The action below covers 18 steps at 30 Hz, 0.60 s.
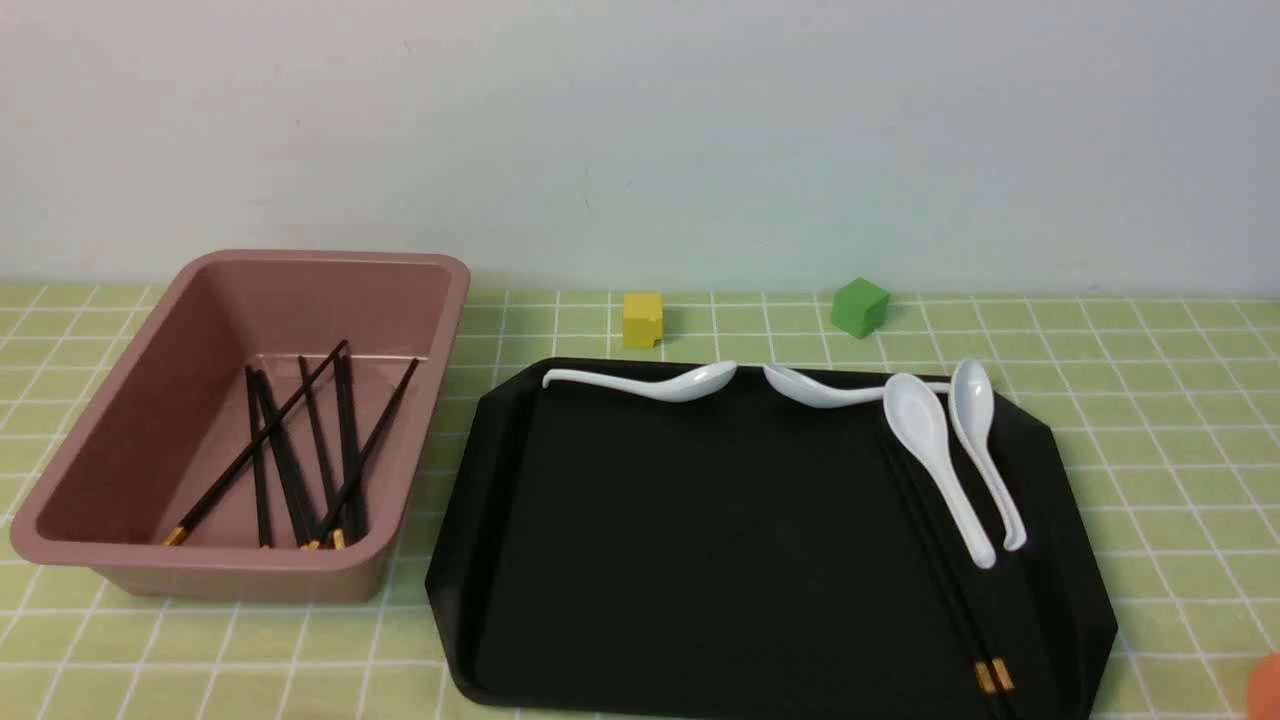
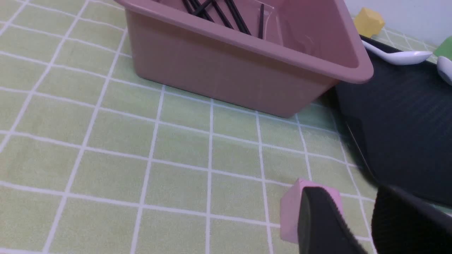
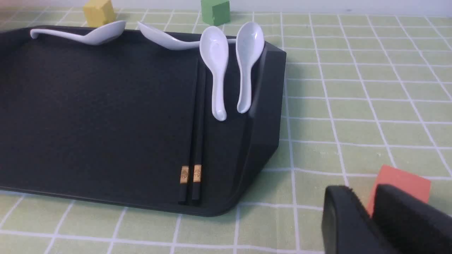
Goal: On green tablecloth take chopsticks from black tray and put them in box.
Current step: 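Move the gripper over the chopsticks on the black tray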
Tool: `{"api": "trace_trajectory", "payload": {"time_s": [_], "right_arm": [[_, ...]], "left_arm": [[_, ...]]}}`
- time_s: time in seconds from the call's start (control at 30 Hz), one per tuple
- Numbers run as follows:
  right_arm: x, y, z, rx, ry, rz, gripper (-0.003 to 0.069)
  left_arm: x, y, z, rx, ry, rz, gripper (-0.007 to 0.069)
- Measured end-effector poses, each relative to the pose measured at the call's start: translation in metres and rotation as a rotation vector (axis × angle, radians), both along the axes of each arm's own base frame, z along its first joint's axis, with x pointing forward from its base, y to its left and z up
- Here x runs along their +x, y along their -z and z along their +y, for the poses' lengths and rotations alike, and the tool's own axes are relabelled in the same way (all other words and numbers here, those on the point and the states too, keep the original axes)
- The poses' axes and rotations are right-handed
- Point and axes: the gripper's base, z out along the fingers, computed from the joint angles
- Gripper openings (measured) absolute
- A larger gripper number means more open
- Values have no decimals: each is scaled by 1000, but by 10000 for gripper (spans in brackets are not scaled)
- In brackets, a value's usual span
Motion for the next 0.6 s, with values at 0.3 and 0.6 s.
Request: {"api": "trace_trajectory", "payload": {"time_s": [0.3, 0.6], "right_arm": [[0, 0, 0, 0, 0, 0, 160], [0, 0, 0, 0, 0, 0, 170]], "left_arm": [[0, 0, 0, 0, 0, 0, 238], [0, 0, 0, 0, 0, 0, 238]]}}
